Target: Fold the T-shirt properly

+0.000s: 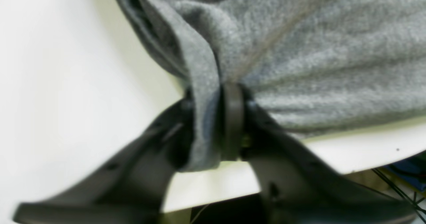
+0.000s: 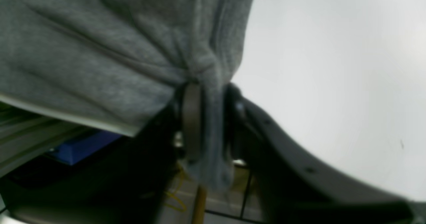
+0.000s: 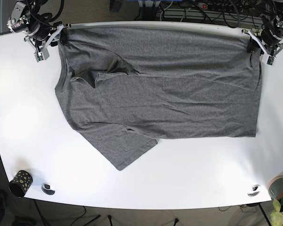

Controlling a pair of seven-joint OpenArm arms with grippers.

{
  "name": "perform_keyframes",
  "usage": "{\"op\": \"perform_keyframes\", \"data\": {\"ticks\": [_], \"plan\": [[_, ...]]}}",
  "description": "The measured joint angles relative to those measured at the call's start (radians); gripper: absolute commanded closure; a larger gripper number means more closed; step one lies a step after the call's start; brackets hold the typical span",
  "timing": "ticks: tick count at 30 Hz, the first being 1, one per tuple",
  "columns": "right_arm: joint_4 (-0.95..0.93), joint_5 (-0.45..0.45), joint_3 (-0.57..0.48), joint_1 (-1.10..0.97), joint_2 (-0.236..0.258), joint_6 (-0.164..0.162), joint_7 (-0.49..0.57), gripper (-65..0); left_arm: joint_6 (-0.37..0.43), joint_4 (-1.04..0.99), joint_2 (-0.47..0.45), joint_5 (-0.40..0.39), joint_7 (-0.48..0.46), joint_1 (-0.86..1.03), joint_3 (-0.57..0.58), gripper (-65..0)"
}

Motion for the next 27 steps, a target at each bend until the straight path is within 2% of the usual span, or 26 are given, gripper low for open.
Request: {"op": "perform_keyframes", "data": {"ticks": [4, 6, 10, 13, 16, 20, 27], "plan": [[0.027, 0.005, 0.054, -0.002, -0.009, 0.0, -0.002, -46.0, 0.008, 0.002, -0.002, 0.0, 0.0, 0.005, -0.003, -38.5], [0.073, 0.0, 0.086, -0.005, -0.005, -0.001, -0.003, -47.1, 0.011, 0.015, -0.002, 0.009, 0.006, 0.005, -0.004, -39.3], [0.138, 0.004, 0.082, 0.0, -0.002, -0.001, -0.002, -47.4, 0.01, 0.085, 0.004, 0.019, 0.037, 0.013, -0.002, -39.4], [0.151, 0.044, 0.073, 0.009, -0.005, 0.0, -0.001, -47.4, 0.006, 0.156, 0.006, 0.015, 0.03, 0.013, -0.001, -39.4], [0.15, 0.059, 0.02, 0.016, 0.0, -0.008, -0.006, -47.2, 0.006, 0.203, 0.004, 0.014, 0.029, 0.01, -0.001, -39.4], [0.15, 0.115, -0.101, 0.024, 0.001, -0.005, -0.006, -47.2, 0.006, 0.248, 0.006, 0.012, 0.029, 0.01, -0.001, -39.3], [0.115, 0.115, -0.273, 0.096, -0.005, -0.004, -0.009, -46.9, 0.006, 0.255, 0.006, 0.017, 0.03, 0.016, -0.002, -39.2]]}}
